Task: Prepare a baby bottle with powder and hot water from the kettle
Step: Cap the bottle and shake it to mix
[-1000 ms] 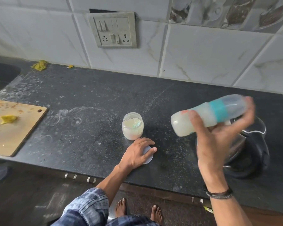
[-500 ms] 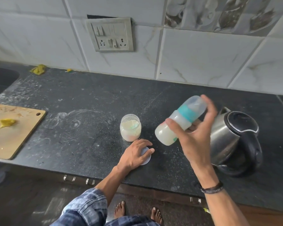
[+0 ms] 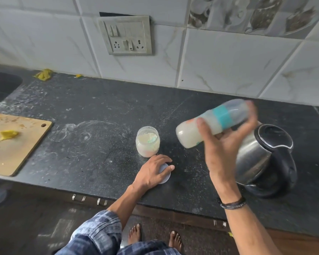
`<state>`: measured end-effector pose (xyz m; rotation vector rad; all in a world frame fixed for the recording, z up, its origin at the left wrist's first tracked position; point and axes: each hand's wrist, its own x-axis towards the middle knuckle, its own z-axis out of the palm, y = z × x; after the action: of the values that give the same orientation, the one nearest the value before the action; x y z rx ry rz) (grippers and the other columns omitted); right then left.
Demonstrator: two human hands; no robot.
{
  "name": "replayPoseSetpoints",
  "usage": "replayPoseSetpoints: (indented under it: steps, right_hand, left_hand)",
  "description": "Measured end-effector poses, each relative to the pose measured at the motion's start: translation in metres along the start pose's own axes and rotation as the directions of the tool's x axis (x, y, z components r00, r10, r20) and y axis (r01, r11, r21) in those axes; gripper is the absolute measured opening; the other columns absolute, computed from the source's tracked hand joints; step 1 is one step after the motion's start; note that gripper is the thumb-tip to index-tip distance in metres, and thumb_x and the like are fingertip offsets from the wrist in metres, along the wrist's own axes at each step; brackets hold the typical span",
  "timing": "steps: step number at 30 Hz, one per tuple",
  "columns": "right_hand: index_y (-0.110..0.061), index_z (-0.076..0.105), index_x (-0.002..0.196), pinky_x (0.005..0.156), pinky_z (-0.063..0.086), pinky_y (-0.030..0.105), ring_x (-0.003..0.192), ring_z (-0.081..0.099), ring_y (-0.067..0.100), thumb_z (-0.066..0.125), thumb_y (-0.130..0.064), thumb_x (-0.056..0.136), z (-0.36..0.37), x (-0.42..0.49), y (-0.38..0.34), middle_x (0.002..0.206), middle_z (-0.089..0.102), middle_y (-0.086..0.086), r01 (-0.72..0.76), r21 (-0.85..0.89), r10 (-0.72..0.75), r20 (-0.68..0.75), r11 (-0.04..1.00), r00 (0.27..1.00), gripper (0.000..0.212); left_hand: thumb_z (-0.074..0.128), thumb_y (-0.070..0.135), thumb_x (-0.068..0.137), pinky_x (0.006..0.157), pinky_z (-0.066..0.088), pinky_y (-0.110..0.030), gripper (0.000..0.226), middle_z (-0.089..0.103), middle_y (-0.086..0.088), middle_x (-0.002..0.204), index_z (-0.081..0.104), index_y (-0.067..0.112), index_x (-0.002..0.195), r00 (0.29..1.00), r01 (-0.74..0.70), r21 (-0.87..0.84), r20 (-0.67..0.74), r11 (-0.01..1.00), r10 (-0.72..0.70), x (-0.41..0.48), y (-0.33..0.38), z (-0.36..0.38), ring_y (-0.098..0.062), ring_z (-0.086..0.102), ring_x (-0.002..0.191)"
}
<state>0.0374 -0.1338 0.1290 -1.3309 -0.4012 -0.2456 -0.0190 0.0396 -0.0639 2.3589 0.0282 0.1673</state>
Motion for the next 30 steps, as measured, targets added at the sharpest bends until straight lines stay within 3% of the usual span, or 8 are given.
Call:
replayPoseSetpoints:
  steps: [4,9,13,16,18,20,23,30]
  right_hand:
    - [-0.042,0.035,0.148,0.084,0.063,0.044,0.098,0.075,0.017,0.095,-0.027,0.075,-0.01,-0.005,0.001,0.121,0.063,-0.027,-0.096,-0.239,0.157,0.251,0.966,0.955,0.095]
    - [-0.032,0.027,0.15,0.084,0.059,0.028,0.099,0.07,0.01,0.087,-0.015,0.085,-0.015,0.002,0.001,0.127,0.063,-0.014,-0.024,0.064,0.023,0.012,0.998,1.0,0.09]
    - [-0.042,0.035,0.146,0.083,0.062,0.039,0.096,0.074,0.014,0.095,-0.021,0.076,-0.016,-0.006,0.005,0.117,0.062,-0.029,-0.15,-0.212,0.194,0.204,0.966,0.96,0.095]
    - [-0.029,0.031,0.151,0.082,0.059,0.027,0.098,0.071,0.008,0.092,-0.017,0.078,-0.018,0.0,-0.001,0.127,0.06,-0.016,-0.119,0.076,0.122,-0.03,0.99,0.992,0.095]
    - [-0.02,0.022,0.154,0.085,0.058,0.023,0.103,0.069,0.004,0.087,-0.012,0.085,-0.018,0.003,0.0,0.133,0.058,-0.011,0.006,0.099,0.012,-0.181,0.995,0.983,0.096]
    - [-0.02,0.021,0.153,0.085,0.058,0.023,0.103,0.069,0.005,0.085,-0.005,0.086,-0.017,0.002,0.002,0.131,0.06,-0.015,0.02,0.028,-0.015,-0.141,0.999,0.99,0.093]
    - [-0.039,0.033,0.147,0.083,0.061,0.034,0.097,0.074,0.013,0.092,-0.014,0.078,-0.011,-0.011,0.002,0.117,0.064,-0.03,-0.136,-0.177,0.16,0.129,0.975,0.979,0.094]
    - [-0.026,0.023,0.151,0.086,0.059,0.024,0.104,0.07,0.005,0.085,-0.011,0.087,-0.009,-0.012,-0.005,0.124,0.066,-0.024,0.015,0.098,-0.004,-0.113,0.995,0.994,0.091]
  left_hand:
    - [0.049,0.059,0.099,0.098,0.041,-0.023,0.046,0.062,0.013,0.128,0.068,0.025,0.124,1.0,-0.011,-0.002,0.024,1.0,0.011,0.001,0.0,0.0,-0.003,0.051,0.117]
    - [0.056,0.051,0.1,0.101,0.042,-0.023,0.037,0.063,0.013,0.127,0.069,0.023,0.12,1.0,-0.002,0.0,-0.01,1.0,0.002,0.0,0.0,0.0,-0.004,0.053,0.119]
    - [0.057,0.049,0.101,0.1,0.042,-0.024,0.036,0.062,0.014,0.126,0.069,0.023,0.122,1.0,-0.007,-0.008,0.011,1.0,0.007,0.0,0.0,-0.001,-0.004,0.052,0.117]
    - [0.056,0.05,0.1,0.101,0.041,-0.022,0.038,0.063,0.012,0.129,0.069,0.023,0.122,1.0,0.003,-0.003,0.004,1.0,-0.003,0.0,0.001,-0.001,-0.005,0.052,0.121]
    - [0.056,0.052,0.1,0.102,0.04,-0.021,0.039,0.063,0.012,0.129,0.069,0.023,0.122,1.0,0.001,-0.002,0.0,1.0,-0.001,-0.001,0.0,0.0,-0.004,0.052,0.121]
    - [0.055,0.054,0.099,0.102,0.04,-0.021,0.04,0.063,0.014,0.128,0.069,0.024,0.122,1.0,0.0,-0.004,0.001,1.0,0.0,0.0,-0.001,0.001,-0.003,0.052,0.12]
    - [0.053,0.056,0.099,0.096,0.039,-0.018,0.04,0.061,0.017,0.125,0.068,0.026,0.12,1.0,-0.006,0.006,0.004,1.0,0.006,0.001,-0.003,0.002,0.003,0.049,0.113]
    - [0.051,0.058,0.099,0.1,0.044,-0.024,0.043,0.062,0.017,0.128,0.068,0.026,0.121,1.0,0.005,0.006,-0.008,1.0,-0.005,0.001,-0.004,0.003,-0.001,0.051,0.119]
